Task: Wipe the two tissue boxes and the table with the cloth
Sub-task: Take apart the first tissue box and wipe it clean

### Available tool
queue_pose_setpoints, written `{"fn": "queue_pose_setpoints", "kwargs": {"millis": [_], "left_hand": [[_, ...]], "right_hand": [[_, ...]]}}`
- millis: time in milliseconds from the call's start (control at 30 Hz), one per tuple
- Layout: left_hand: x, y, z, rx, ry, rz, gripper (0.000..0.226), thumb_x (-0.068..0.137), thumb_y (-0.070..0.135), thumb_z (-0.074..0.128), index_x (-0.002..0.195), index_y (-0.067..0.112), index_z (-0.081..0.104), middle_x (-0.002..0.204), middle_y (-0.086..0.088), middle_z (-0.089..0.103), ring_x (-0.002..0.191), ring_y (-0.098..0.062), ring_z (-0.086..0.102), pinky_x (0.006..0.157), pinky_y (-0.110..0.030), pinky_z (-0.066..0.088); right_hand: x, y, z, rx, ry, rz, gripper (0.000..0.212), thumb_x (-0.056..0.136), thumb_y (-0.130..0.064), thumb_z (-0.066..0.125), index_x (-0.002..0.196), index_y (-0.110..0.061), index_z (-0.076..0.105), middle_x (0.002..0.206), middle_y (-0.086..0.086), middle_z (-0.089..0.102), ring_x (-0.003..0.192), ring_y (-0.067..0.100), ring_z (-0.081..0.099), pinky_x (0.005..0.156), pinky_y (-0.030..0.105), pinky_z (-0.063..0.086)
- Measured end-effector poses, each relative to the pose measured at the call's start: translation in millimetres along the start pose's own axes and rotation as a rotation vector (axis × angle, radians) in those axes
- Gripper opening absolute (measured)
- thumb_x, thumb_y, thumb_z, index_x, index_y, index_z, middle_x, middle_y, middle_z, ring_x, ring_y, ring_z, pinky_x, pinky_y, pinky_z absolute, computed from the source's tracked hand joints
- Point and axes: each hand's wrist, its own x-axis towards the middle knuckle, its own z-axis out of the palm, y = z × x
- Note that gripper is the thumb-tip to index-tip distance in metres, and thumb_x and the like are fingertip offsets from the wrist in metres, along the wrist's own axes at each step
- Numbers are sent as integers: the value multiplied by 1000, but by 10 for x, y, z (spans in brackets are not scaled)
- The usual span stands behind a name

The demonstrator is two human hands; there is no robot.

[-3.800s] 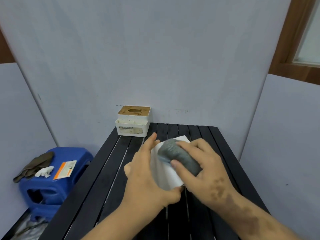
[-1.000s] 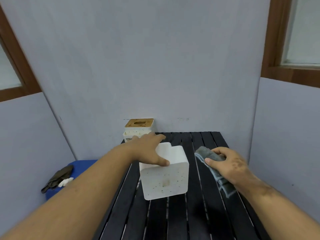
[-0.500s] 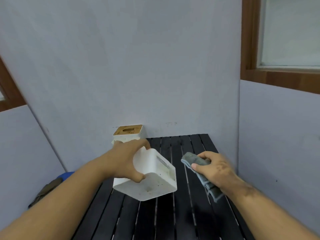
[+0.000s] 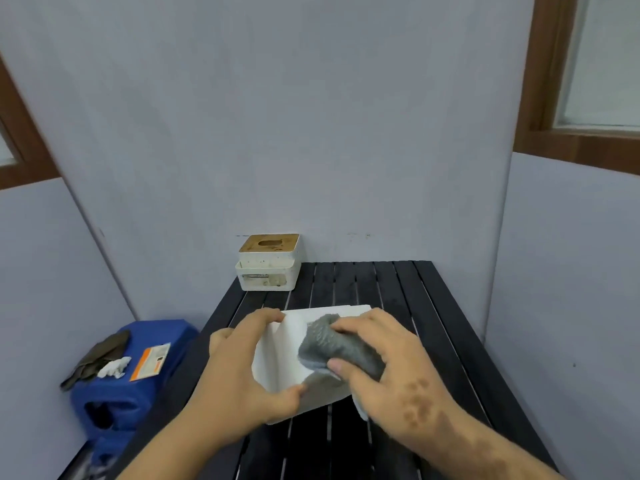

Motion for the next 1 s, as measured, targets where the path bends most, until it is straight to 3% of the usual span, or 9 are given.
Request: {"fn": "queue_pose_setpoints", "kwargs": {"millis": [167, 267, 400, 533, 600, 700, 833, 900, 1000], "left_hand": [[-8, 91, -9, 6, -44, -40, 83, 47, 69, 67, 121, 60, 33, 123, 37, 37, 117, -7, 31, 76, -8, 32], [-9, 138, -3, -5, -43, -3, 82, 49, 67, 71, 121, 58, 33, 125, 45, 33, 115, -1, 27, 81, -16, 35], [-39, 108, -36, -9, -34, 33, 79, 54, 57, 78, 120, 58, 35, 129, 48, 30, 117, 15, 19, 91, -21, 33], [-59, 150, -100, 3, -133, 2, 81, 62, 52, 82, 121, 60, 26, 128, 54, 14, 118, -3, 19, 96, -22, 27], [-77, 182, -113, 20, -146, 35, 83, 65, 53, 81, 127, 55, 27, 130, 53, 12, 118, 13, 12, 101, -25, 23], [-90, 209, -115, 93, -166, 79, 83, 69, 55, 78, 135, 49, 28, 136, 46, 15, 113, 37, -18, 107, -26, 19], [-102, 187, -96, 76, -151, 95, 83, 67, 50, 80, 138, 46, 36, 139, 41, 22, 119, 36, -17, 105, -24, 20], [-118, 164, -82, 89, -134, 83, 83, 66, 53, 80, 137, 45, 36, 142, 40, 21, 119, 34, -18, 106, -26, 18], [-133, 175, -83, 106, -136, 77, 81, 70, 55, 78, 134, 45, 30, 137, 44, 17, 116, 36, -20, 107, -27, 20]], "right_hand": [[184, 520, -292, -49, 229, 327, 30, 82, -18, 80, 107, -32, 68, 102, -15, 64, 95, 6, 62, 92, 38, 56], [170, 303, -68, -74, 256, 166, 30, 82, -18, 79, 108, -29, 69, 104, -18, 64, 100, 4, 62, 93, 31, 53], [123, -76, 89, -42, 63, -180, 32, 81, -23, 76, 113, -28, 70, 106, -17, 64, 102, 11, 63, 88, 16, 48], [284, 362, -179, 6, 176, 101, 37, 85, -16, 78, 105, -46, 67, 101, -22, 65, 89, 9, 67, 71, 14, 54], [307, 487, -250, -31, 226, 181, 43, 85, -14, 77, 100, -52, 62, 96, -21, 65, 89, 10, 67, 66, 11, 52], [270, 228, -100, -48, 191, 44, 33, 83, -14, 78, 106, -37, 70, 101, -17, 66, 98, 5, 64, 82, 9, 48], [234, -63, 93, -25, 95, -146, 30, 83, -25, 74, 113, -26, 72, 106, -12, 66, 103, 11, 64, 87, 13, 47], [257, 141, 1, -19, 149, -81, 28, 85, -22, 76, 111, -32, 71, 107, -15, 66, 104, 10, 64, 88, 17, 49], [262, 449, -170, 15, 268, 179, 38, 85, -20, 77, 100, -52, 63, 101, -14, 66, 87, 9, 68, 78, 37, 61]]}}
